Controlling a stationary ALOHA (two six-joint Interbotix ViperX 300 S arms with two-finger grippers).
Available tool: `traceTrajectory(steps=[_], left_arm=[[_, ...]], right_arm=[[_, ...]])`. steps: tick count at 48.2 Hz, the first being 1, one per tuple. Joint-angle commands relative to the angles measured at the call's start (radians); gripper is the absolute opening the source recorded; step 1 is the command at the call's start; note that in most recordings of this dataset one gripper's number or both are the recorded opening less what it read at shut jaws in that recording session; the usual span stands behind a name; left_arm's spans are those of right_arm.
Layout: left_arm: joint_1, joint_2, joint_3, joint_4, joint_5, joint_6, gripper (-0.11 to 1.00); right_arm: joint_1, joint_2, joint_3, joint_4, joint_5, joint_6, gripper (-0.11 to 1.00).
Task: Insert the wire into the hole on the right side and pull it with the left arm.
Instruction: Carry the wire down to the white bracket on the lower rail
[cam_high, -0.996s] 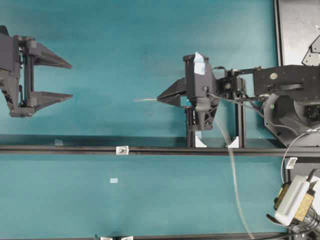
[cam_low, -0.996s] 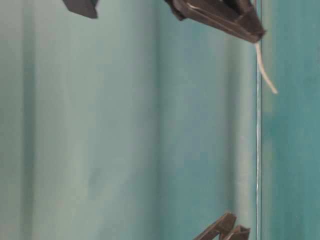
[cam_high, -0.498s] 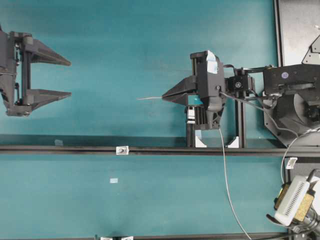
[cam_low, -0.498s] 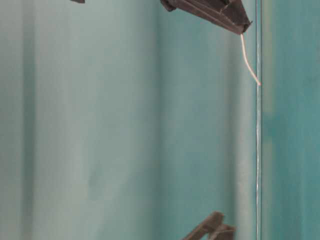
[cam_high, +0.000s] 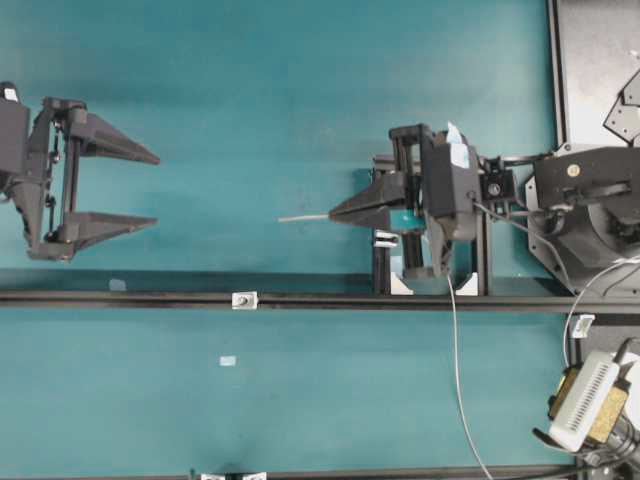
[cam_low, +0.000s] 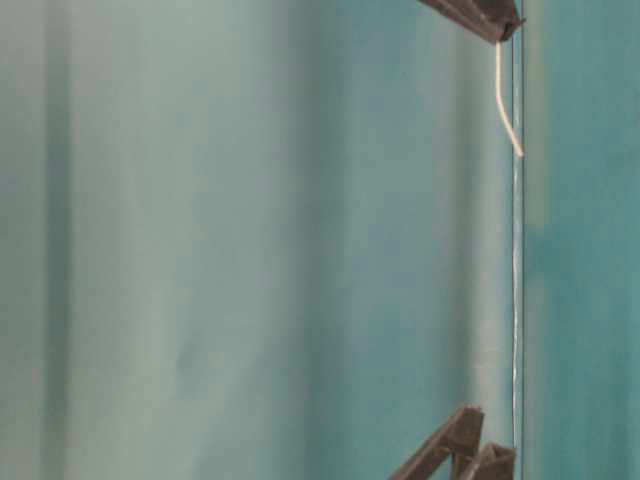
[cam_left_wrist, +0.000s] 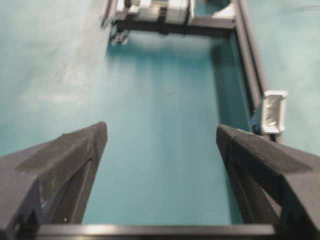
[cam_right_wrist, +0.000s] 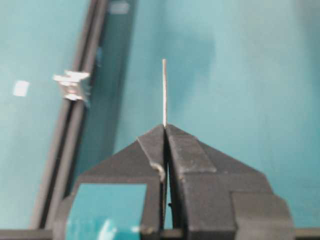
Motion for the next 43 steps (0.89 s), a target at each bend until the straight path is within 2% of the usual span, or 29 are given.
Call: traceTrajectory(steps=[1, 12, 19, 25, 36, 43], left_arm=[[-0.031, 0.014, 0.003, -0.005, -0.071, -0.008, 0.79], [-0.055, 0.115, -0.012, -0.005, -0.133, -0.060, 0.79], [-0.071, 0.179, -0.032, -0.006, -0.137, -0.064, 0.79], [-0.095, 0.225, -0.058, -0.006, -0.152, -0.066, 0.79], [-0.129, 0.287, -0.089, -0.005, -0.190, -0.066, 0.78], [-0.143, 0.318, -0.097, -0.006, -0.236, -0.072, 0.78]], right_arm=[[0.028, 0.014, 0.005, 0.017, -0.054, 0.003, 0.01], [0.106, 0.110, 0.018, 0.103, -0.172, -0.018, 0.01], [0.158, 0.175, 0.009, 0.193, -0.224, -0.071, 0.01], [0.219, 0.216, 0.000, 0.331, -0.270, -0.167, 0.01], [0.357, 0.273, -0.009, 0.618, -0.400, -0.377, 0.01], [0.416, 0.316, -0.023, 0.742, -0.448, -0.445, 0.01]])
